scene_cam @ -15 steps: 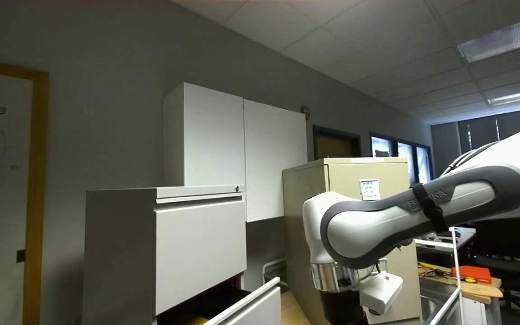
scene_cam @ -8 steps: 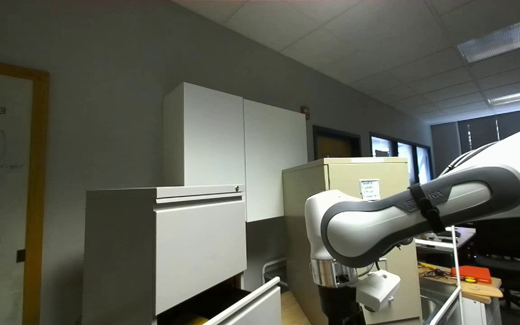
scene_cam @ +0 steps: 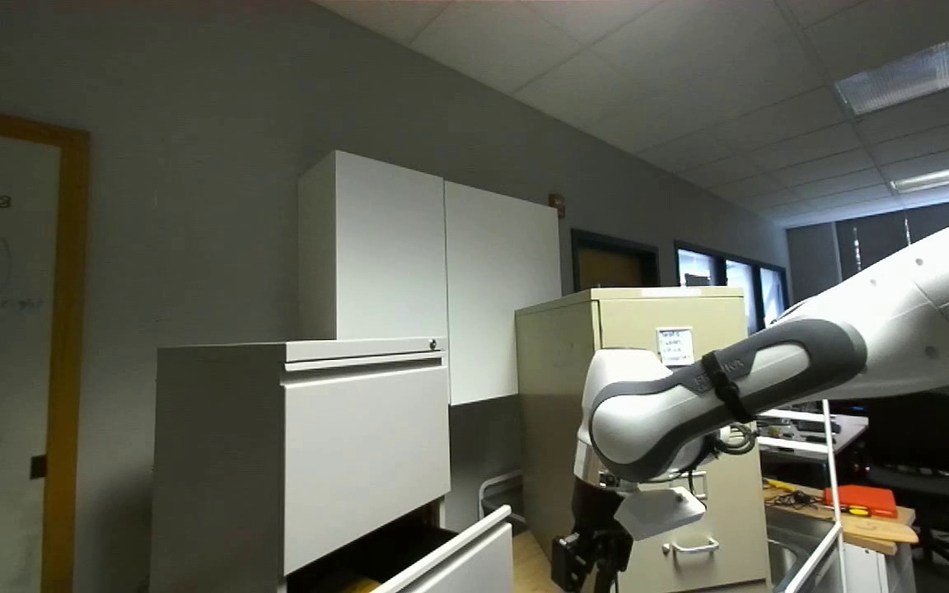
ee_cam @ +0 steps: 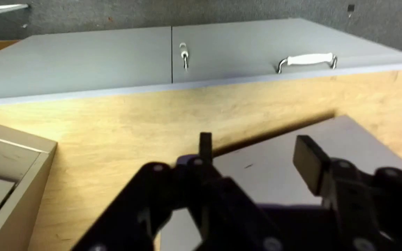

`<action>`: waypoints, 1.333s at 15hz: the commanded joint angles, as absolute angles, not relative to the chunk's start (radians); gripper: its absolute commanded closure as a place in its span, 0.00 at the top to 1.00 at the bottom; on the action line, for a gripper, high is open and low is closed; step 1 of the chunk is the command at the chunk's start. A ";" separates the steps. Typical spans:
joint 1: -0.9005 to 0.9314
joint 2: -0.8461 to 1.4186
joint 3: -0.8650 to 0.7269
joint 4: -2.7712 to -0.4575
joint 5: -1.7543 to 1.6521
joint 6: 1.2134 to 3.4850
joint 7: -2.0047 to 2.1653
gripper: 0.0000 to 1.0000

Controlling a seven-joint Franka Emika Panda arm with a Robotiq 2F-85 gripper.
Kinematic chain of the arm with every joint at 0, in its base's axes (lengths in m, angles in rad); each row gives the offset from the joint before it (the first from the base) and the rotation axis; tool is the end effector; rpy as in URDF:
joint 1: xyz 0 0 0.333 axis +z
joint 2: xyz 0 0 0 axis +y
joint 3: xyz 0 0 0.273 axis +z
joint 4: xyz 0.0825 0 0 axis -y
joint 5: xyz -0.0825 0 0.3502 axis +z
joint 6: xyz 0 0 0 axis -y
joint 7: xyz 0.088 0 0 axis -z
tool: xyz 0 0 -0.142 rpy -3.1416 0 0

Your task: Close the bottom drawer of the cabinet at the left

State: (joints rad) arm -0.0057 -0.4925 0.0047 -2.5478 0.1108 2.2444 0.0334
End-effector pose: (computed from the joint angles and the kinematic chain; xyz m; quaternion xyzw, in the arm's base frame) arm 0.4052 0.0057 0.3998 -0.9934 0.0476 -0.0936 0.0467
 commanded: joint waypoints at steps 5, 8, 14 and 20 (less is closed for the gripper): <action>0.044 -0.206 -0.130 -2.380 0.379 2.591 -0.060 0.05; 0.083 -0.100 -0.150 -2.291 0.586 2.652 -0.167 0.00; 0.094 0.075 -0.135 -2.102 0.888 2.646 -0.357 0.00; 0.078 0.174 -0.123 -1.950 1.062 2.597 -0.496 0.00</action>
State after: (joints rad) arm 0.0874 0.0883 -0.1356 -2.0898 0.9612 2.6353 -0.4221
